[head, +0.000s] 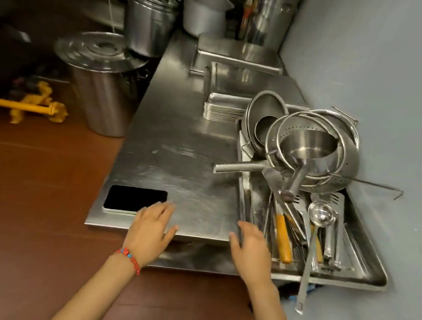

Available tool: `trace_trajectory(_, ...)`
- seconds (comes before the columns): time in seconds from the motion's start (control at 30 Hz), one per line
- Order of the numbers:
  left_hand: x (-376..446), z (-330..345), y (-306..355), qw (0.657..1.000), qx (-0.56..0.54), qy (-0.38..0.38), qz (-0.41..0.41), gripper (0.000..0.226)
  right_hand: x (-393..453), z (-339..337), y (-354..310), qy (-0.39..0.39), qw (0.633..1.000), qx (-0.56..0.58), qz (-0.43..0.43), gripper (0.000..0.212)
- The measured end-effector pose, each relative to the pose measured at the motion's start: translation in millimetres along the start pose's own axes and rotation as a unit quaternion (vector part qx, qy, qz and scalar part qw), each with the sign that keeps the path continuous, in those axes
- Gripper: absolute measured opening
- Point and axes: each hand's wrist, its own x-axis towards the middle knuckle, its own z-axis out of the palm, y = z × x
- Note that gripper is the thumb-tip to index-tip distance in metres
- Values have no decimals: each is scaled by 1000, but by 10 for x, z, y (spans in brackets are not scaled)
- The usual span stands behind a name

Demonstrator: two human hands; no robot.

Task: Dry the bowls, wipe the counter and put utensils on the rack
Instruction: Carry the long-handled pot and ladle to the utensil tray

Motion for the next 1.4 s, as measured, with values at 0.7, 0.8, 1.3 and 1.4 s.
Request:
trace_trajectory(0.7,-2127,-1967,-3877,895,64,176,-405,49,-38,2274,-4600,-155,896,-30,-414,48)
trace_trajectory(0.8,-2218,-2142,-4437,869,70,190,-451,50,88,2669,-5250,-179,872,-21,-455,48)
trace_trajectory(1.3,-2801,-3448,-6844,739,92,216,-631,53,101,4547,-8667,-302,724,-6,-620,48)
trace_trajectory(1.4,-3048,-3669,-7469,722,98,229,-645,63,-63,4985,-9331,-310,703,2,-640,47)
